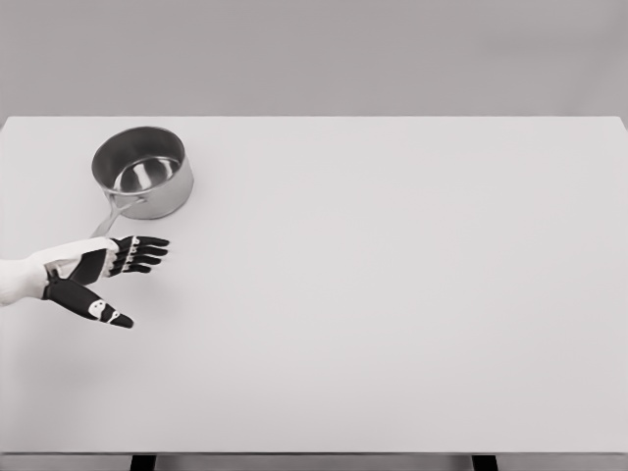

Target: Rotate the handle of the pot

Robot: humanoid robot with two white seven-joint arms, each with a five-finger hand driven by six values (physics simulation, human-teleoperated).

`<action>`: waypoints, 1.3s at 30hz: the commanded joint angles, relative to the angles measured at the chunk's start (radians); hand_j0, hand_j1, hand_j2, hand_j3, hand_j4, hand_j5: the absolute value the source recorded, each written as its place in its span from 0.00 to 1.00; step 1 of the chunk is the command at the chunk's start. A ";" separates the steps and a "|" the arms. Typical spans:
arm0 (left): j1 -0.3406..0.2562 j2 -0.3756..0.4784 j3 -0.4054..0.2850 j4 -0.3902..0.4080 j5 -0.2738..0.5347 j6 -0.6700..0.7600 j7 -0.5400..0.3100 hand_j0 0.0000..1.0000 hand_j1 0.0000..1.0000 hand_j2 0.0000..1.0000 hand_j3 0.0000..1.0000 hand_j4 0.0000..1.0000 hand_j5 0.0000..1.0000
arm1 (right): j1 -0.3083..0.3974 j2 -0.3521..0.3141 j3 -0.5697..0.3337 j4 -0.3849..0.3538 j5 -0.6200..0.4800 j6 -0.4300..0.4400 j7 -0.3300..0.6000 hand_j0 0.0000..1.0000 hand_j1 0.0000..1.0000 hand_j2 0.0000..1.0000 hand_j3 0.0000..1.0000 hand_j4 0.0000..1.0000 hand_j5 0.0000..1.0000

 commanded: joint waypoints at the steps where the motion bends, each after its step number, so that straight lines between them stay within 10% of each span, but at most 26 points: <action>1: 0.000 0.002 0.001 0.011 0.002 -0.001 0.000 1.00 1.00 1.00 1.00 1.00 1.00 | 0.000 0.000 0.000 0.000 0.000 0.000 0.000 1.00 1.00 1.00 1.00 1.00 1.00; 39: -0.020 0.036 0.072 0.191 -0.216 0.000 0.000 1.00 1.00 1.00 1.00 1.00 1.00 | 0.000 0.000 0.000 0.000 0.000 0.000 0.000 1.00 1.00 1.00 1.00 1.00 1.00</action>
